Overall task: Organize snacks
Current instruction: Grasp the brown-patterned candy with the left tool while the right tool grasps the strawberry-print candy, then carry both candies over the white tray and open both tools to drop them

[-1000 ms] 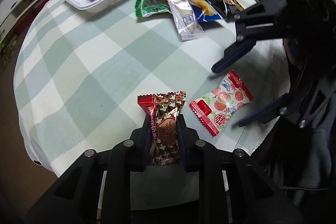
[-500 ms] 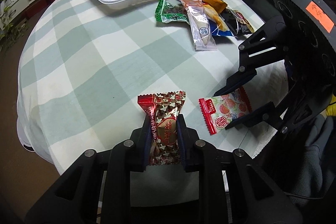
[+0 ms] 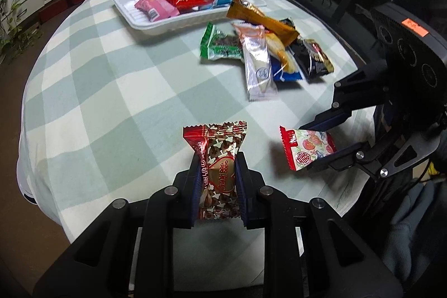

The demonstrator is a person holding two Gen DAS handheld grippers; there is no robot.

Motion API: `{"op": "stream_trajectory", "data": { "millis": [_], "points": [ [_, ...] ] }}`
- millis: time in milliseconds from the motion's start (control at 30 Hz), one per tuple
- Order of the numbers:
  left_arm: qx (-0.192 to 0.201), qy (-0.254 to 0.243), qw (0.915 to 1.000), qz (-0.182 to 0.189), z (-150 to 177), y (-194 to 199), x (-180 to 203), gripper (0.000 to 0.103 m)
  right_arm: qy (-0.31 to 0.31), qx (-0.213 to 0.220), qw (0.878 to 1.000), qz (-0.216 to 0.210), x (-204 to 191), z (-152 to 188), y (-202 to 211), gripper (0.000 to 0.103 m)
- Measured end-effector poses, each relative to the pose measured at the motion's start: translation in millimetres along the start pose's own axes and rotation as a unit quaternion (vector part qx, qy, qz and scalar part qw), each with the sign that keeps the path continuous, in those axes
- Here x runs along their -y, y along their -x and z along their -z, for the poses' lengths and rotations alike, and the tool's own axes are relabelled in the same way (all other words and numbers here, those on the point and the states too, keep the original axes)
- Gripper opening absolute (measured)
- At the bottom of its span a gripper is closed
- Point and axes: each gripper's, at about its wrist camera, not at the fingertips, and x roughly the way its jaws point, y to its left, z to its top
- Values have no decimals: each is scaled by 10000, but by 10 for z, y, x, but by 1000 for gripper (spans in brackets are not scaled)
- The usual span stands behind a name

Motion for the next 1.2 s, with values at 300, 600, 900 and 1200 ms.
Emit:
{"op": "stream_trajectory", "data": {
  "millis": [300, 600, 900, 1200],
  "points": [
    [474, 490, 9977, 50, -274, 69, -1, 20, -1034, 765, 9916, 140, 438, 150, 448, 34],
    [1066, 1014, 9891, -11, -961, 235, -321, 20, -2066, 1622, 9608, 884, 1359, -15, 1187, 34],
    [1385, 1205, 9828, -192, -1937, 186, -648, 20, -2225, 2270, 9368, 1464, 2033, -657, 1618, 34],
    [997, 1345, 9845, -520, -2460, -559, -921, 20, -1942, 1641, 9501, 1805, 2302, -1358, 797, 34]
  ]
}}
